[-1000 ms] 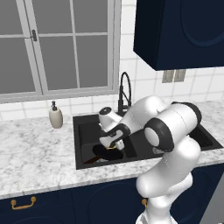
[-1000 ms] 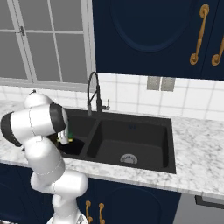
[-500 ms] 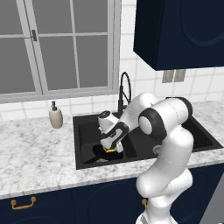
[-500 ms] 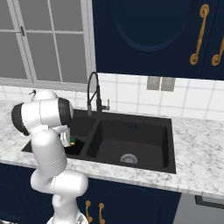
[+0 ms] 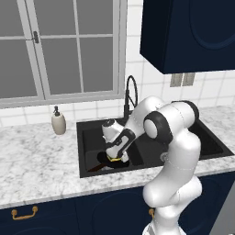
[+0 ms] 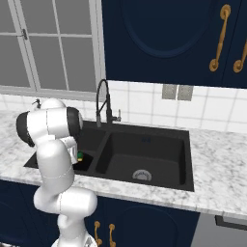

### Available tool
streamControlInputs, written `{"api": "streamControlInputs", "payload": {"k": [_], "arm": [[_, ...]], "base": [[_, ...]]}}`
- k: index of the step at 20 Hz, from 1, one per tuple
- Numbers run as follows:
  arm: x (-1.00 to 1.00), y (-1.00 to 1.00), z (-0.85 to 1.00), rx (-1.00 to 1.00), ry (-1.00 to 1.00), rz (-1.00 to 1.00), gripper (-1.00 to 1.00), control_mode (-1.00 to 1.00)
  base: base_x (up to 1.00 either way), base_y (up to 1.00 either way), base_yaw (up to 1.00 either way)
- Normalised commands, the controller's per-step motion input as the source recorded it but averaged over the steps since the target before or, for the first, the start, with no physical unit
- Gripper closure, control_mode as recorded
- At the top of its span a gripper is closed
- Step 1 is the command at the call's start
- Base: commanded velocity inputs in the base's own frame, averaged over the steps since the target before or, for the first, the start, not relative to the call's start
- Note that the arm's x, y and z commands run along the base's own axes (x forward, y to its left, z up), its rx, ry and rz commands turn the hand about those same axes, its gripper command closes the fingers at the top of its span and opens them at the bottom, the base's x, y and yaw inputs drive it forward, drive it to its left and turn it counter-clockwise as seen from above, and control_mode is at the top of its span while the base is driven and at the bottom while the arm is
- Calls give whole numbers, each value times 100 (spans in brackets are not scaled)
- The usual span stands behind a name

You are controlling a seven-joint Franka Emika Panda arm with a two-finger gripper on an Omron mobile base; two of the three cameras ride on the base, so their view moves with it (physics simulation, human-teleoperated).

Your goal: Pick the pan and sponge and place them into the sink. Then turn on the water.

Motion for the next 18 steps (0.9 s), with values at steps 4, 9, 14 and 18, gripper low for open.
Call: {"api": "streamControlInputs", "payload": {"k": [4, 9, 14, 18], "arm": [[0, 0, 4, 0, 0, 0, -100, -100], [-7, 0, 53, 1, 0, 0, -100, -100], [-18, -13, 98, 9, -6, -1, -100, -100], [-34, -35, 100, 7, -1, -8, -100, -100]], "base": [[0, 0, 0], [0, 0, 0], [0, 0, 0], [0, 0, 0]]}}
